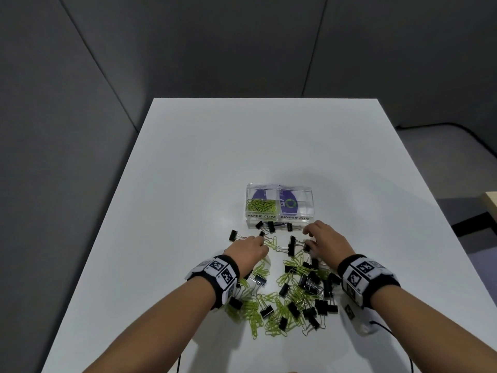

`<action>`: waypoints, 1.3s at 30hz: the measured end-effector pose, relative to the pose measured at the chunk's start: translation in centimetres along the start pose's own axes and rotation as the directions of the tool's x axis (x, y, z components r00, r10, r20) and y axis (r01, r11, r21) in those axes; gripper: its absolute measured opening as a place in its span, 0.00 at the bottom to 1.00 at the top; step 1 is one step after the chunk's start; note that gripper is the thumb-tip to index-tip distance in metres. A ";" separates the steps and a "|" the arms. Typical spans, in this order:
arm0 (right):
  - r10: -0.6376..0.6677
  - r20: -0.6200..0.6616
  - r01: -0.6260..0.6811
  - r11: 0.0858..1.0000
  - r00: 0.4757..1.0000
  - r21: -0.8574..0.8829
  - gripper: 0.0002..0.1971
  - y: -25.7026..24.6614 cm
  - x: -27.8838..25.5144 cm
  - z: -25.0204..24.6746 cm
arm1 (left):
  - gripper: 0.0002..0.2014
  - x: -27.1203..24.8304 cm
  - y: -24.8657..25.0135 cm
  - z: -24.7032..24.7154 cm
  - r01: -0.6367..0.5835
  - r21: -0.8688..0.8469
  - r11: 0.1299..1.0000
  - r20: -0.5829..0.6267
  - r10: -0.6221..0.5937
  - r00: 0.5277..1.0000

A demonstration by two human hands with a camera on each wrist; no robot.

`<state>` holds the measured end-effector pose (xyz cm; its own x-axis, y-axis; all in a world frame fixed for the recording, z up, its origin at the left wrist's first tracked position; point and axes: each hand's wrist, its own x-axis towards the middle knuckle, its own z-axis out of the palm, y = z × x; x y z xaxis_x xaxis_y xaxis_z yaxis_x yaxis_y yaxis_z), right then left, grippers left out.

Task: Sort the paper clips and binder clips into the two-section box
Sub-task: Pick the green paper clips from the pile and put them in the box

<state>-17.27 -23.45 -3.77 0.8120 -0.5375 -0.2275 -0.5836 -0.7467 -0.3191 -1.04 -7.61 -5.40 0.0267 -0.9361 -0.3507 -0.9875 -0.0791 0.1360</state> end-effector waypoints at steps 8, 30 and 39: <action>-0.001 0.100 0.015 0.991 0.995 -0.135 0.14 -1.3 0.9 1.2 | 0.12 1.5 -0.2 -0.7 0.105 -0.085 0.991 0.121 -0.094 0.988; -0.052 0.201 0.020 0.988 0.978 0.155 0.06 -2.5 1.1 0.3 | 0.09 -0.2 -1.0 -2.5 0.163 -0.315 0.935 0.098 -0.139 0.985; 0.027 -0.048 -0.026 0.999 0.998 0.028 0.10 -0.9 1.2 -0.1 | 0.09 -0.7 -2.0 -2.6 0.154 -0.256 0.954 0.110 -0.130 0.985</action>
<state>-15.74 -23.44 -3.66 0.7950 -0.5756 -0.1914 -0.6039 -0.7215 -0.3388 1.28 -7.67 -2.95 0.1374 -0.8745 -0.4652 -0.8985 -0.3078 0.3131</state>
